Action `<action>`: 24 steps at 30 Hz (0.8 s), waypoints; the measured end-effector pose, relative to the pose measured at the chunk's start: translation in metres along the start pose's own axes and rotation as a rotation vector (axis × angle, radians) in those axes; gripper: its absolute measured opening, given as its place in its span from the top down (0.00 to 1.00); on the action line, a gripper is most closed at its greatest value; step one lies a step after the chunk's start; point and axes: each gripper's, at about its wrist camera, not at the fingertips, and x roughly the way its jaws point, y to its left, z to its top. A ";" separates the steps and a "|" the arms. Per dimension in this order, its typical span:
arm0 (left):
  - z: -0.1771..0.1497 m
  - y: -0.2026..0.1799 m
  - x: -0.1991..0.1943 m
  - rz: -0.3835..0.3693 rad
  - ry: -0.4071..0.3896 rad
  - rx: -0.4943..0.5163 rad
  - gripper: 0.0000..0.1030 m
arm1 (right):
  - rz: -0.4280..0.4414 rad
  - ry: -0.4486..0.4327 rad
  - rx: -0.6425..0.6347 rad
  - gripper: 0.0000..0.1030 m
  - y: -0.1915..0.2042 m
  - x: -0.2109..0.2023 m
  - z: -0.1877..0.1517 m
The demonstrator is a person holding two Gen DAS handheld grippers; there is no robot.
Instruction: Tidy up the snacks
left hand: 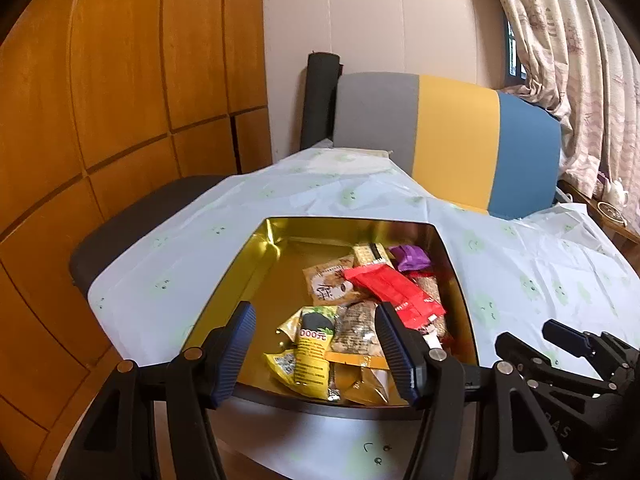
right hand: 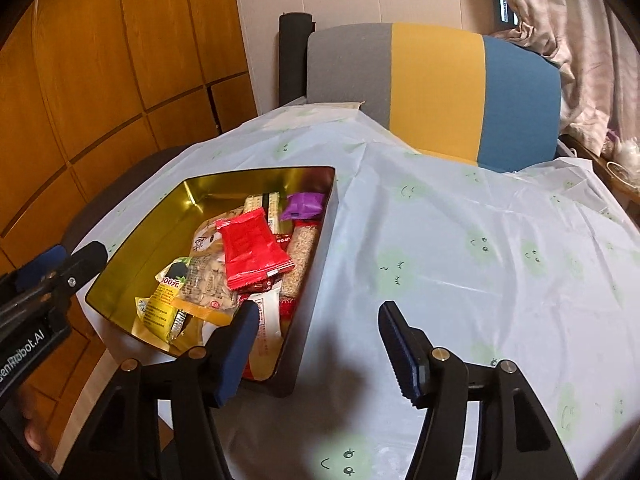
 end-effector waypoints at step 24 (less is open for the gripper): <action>0.000 0.004 0.000 0.009 -0.001 -0.013 0.39 | 0.001 -0.015 -0.022 0.33 0.007 -0.002 -0.002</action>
